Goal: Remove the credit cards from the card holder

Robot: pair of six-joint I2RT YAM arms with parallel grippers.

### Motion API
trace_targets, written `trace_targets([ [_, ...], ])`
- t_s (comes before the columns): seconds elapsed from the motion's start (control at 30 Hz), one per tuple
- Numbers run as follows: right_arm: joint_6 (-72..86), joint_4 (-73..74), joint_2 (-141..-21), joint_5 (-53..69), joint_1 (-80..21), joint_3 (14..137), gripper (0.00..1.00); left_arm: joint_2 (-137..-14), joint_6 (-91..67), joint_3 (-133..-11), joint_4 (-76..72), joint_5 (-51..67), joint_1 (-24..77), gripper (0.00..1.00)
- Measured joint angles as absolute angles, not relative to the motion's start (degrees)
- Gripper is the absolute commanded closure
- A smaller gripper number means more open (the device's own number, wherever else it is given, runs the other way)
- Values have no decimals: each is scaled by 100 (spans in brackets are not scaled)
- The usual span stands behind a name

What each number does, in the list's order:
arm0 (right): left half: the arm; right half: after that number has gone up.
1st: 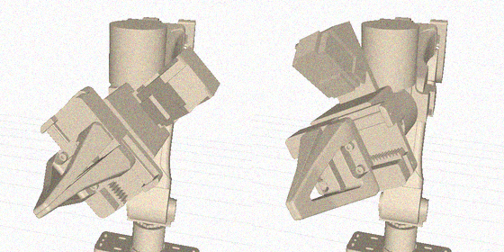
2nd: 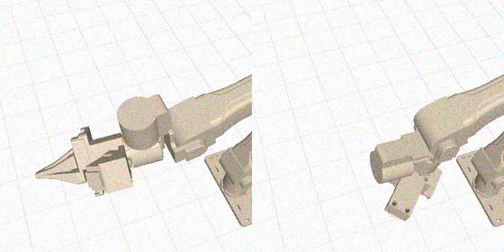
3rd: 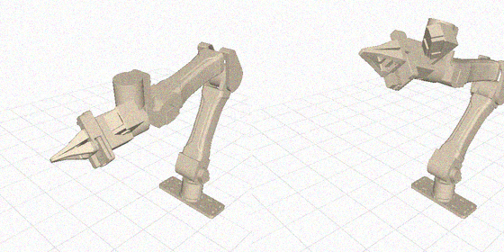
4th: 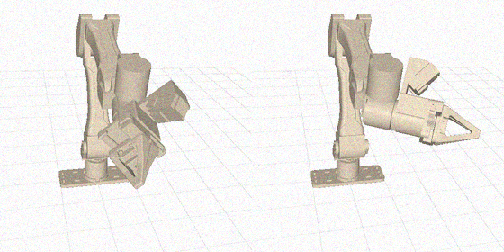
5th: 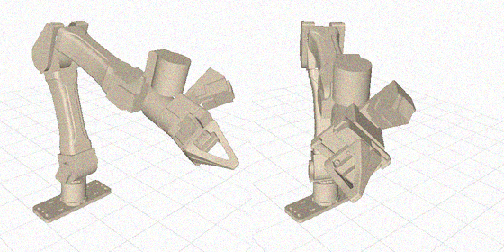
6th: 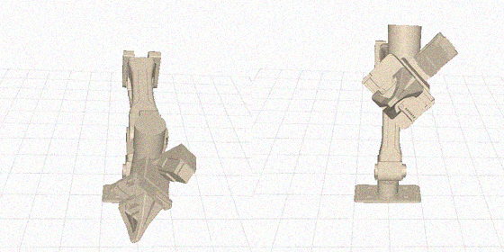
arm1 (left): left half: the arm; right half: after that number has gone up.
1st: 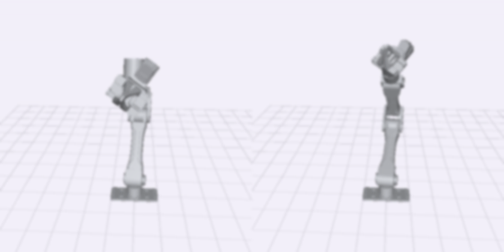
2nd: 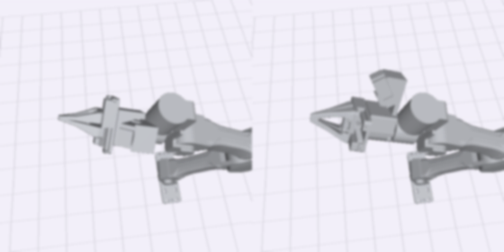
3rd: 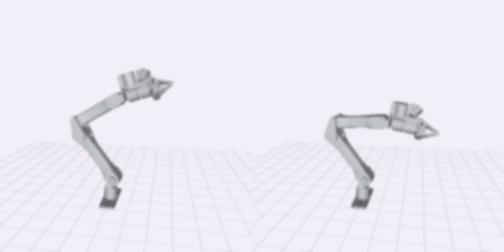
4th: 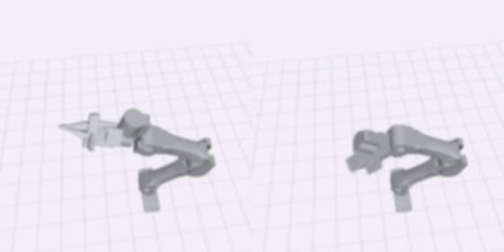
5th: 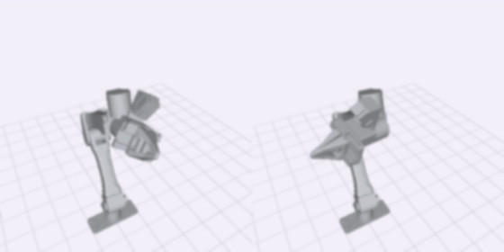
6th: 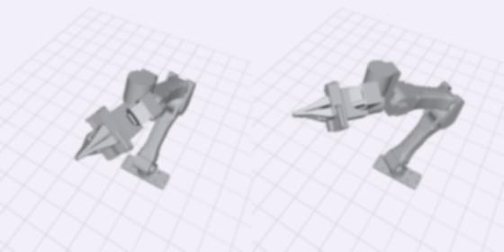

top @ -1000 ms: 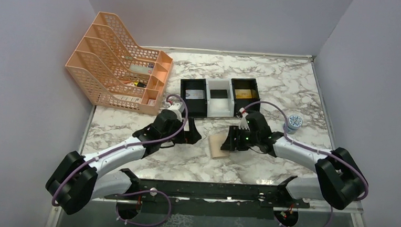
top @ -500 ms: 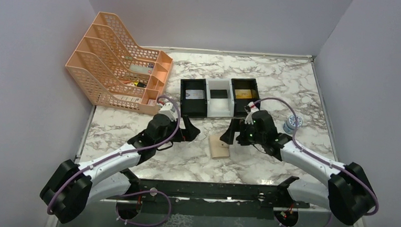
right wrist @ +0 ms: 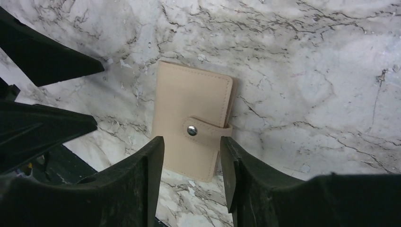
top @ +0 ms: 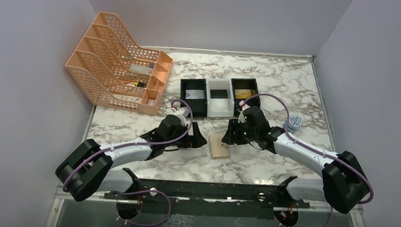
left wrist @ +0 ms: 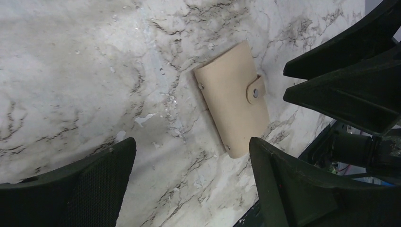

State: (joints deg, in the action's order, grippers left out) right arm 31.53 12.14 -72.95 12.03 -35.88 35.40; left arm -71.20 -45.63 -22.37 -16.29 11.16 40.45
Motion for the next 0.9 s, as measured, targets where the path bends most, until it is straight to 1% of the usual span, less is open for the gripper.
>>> trace_targets([
  [0.1,3076,1420,-7415,923,-3839,3789,57,-7330,-4598,-2381,-1662,1111,4222,11],
  [0.23,3017,1599,-7690,733,-4060,3981,58,-7537,-4624,-2532,-1758,1068,4368,14],
  [0.3,3017,1688,-7826,604,-4189,4036,61,-7583,-4663,-2541,-1772,1024,4383,16],
  [0.5,3024,1916,-8119,325,-4425,4281,63,-7603,-4678,-2539,-1767,849,4390,18],
  [0.67,3039,2018,-8340,45,-4556,4547,64,-7424,-4687,-2480,-1743,644,4390,18],
  [0.8,3041,2106,-8466,-150,-4582,4606,64,-7017,-4687,-2311,-1682,395,4390,12],
  [0.9,3044,2174,-8552,-231,-4582,4648,64,-6683,-4672,-2224,-1544,167,4390,11],
])
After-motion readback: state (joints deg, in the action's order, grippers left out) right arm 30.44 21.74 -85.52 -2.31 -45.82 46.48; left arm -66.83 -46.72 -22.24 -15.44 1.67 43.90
